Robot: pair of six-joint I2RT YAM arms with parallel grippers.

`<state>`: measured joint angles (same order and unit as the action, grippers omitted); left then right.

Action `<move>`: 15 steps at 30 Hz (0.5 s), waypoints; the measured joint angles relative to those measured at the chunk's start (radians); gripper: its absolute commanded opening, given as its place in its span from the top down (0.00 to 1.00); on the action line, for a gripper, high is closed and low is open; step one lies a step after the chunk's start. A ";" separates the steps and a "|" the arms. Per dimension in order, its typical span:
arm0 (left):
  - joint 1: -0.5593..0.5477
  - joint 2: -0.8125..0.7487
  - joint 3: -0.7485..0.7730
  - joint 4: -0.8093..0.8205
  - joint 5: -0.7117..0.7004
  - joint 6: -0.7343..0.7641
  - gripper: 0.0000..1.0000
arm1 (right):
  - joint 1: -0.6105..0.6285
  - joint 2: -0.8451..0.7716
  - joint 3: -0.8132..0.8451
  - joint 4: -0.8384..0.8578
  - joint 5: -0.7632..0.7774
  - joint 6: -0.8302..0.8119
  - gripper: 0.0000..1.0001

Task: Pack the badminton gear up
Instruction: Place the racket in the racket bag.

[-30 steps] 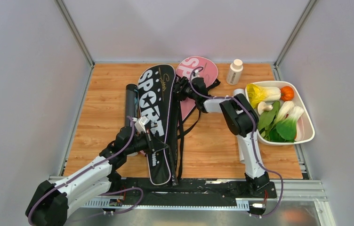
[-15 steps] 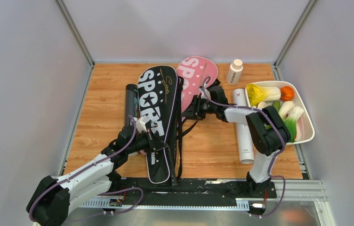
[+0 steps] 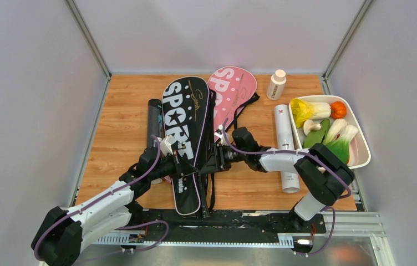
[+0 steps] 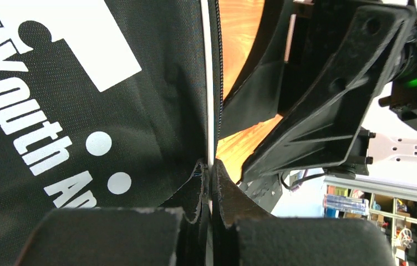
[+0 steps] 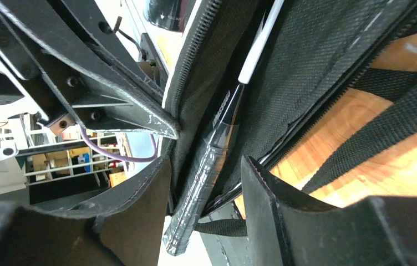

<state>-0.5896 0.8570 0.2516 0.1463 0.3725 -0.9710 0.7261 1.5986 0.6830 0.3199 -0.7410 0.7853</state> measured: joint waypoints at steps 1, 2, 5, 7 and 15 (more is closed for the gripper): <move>0.000 0.000 0.000 0.000 0.000 0.000 1.00 | 0.012 0.010 -0.004 0.016 0.000 0.009 0.48; 0.000 0.000 0.000 0.000 0.000 0.000 1.00 | 0.026 0.024 -0.004 0.030 0.002 0.017 0.48; 0.000 0.000 0.000 0.000 0.000 0.000 1.00 | 0.066 0.077 -0.003 0.065 0.017 0.033 0.49; 0.000 0.000 0.000 -0.004 0.000 0.000 1.00 | 0.094 0.116 -0.003 0.091 0.021 0.046 0.56; 0.001 -0.016 0.006 -0.019 -0.013 0.002 1.00 | 0.116 0.158 -0.005 0.149 0.066 0.151 1.00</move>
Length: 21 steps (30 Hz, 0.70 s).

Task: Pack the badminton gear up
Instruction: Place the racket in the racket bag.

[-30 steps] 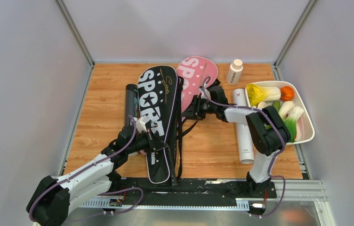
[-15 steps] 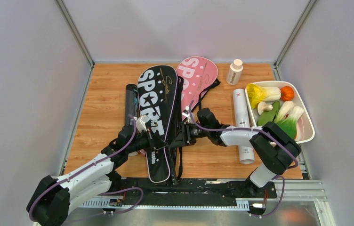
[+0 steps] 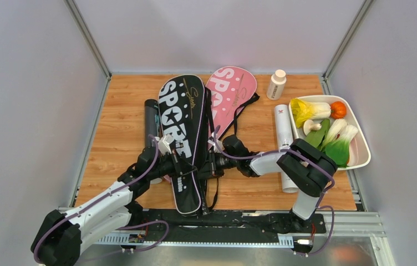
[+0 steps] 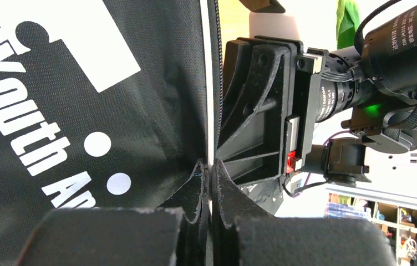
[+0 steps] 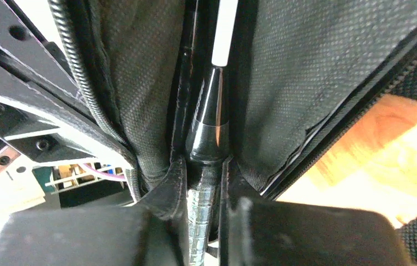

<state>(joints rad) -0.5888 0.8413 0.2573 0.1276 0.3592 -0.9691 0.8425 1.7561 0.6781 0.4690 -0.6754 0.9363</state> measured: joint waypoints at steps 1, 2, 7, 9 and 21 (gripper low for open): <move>0.001 -0.008 0.000 -0.005 -0.003 -0.001 1.00 | -0.002 0.000 0.000 0.011 0.011 0.011 1.00; 0.002 -0.016 0.000 -0.010 -0.006 -0.002 1.00 | -0.004 0.000 0.000 0.026 0.021 0.023 1.00; 0.002 -0.080 -0.006 -0.037 -0.014 -0.014 1.00 | -0.008 0.027 0.006 0.113 0.074 0.092 1.00; 0.003 -0.101 -0.010 -0.055 -0.020 -0.014 1.00 | -0.008 0.053 0.016 0.153 0.084 0.123 1.00; 0.016 -0.153 -0.026 -0.058 -0.059 -0.037 1.00 | 0.006 0.154 0.130 0.182 0.135 0.189 0.98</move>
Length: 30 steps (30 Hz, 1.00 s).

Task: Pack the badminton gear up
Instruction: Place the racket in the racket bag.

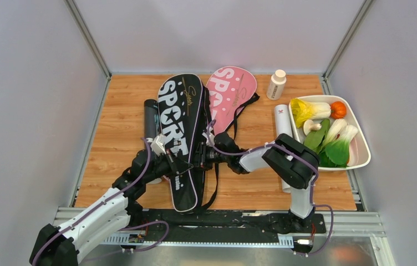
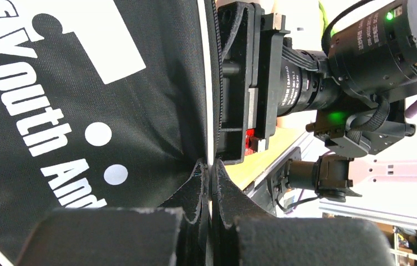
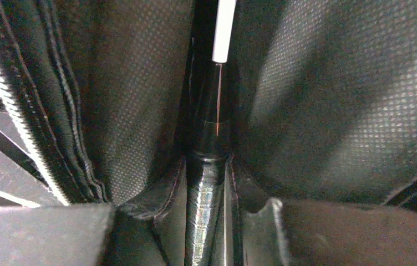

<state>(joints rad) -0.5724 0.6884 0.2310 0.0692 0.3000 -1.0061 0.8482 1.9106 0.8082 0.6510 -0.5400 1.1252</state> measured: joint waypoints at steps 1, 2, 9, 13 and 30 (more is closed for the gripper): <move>0.000 0.000 0.000 0.001 -0.001 -0.002 1.00 | 0.007 0.002 0.000 0.000 0.014 0.002 0.98; 0.000 0.000 -0.001 0.003 -0.002 -0.003 1.00 | 0.013 0.002 0.000 -0.001 0.029 0.003 0.96; 0.004 0.031 -0.017 0.055 -0.015 -0.020 0.96 | 0.036 0.008 0.000 -0.017 0.115 -0.002 0.52; 0.004 0.047 -0.016 0.084 -0.018 -0.016 0.71 | 0.023 -0.043 -0.001 -0.144 0.148 -0.059 0.31; -0.012 0.081 0.030 -0.053 -0.032 0.079 0.52 | -0.197 -0.352 0.077 -0.543 0.217 -0.375 0.21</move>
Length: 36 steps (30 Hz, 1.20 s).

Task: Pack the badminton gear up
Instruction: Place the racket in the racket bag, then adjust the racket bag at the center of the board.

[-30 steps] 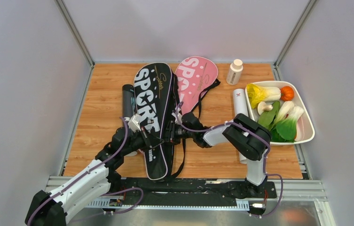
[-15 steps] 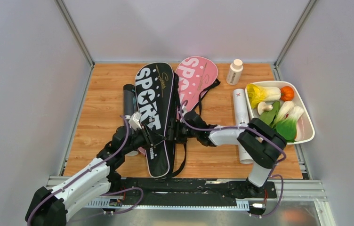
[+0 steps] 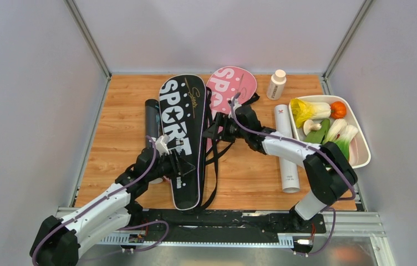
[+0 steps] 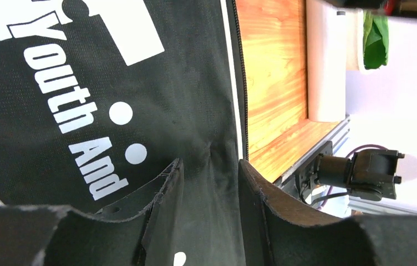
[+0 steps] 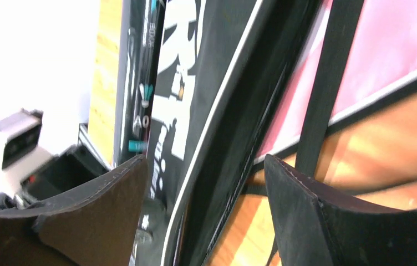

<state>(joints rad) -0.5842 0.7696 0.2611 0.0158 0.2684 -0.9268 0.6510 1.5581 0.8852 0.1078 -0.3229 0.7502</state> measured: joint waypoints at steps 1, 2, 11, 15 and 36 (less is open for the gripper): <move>-0.001 0.002 0.003 -0.001 -0.002 0.005 0.52 | -0.008 0.020 0.026 0.002 -0.002 -0.006 0.20; -0.001 0.006 0.006 -0.002 -0.002 0.009 0.52 | -0.019 0.051 0.062 0.004 -0.003 -0.014 0.20; -0.003 0.153 0.009 0.075 0.010 0.013 0.54 | -0.067 0.327 0.229 0.027 -0.064 -0.032 0.23; -0.004 0.196 0.006 0.110 0.018 0.014 0.54 | -0.074 0.435 0.272 0.054 -0.129 -0.039 0.25; -0.005 0.166 0.010 0.074 -0.026 0.018 0.54 | -0.093 0.564 0.316 0.261 -0.333 -0.032 1.00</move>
<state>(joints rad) -0.5896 0.9352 0.2707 0.0895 0.2424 -0.9092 0.5579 2.1223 1.2011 0.3683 -0.6556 0.7185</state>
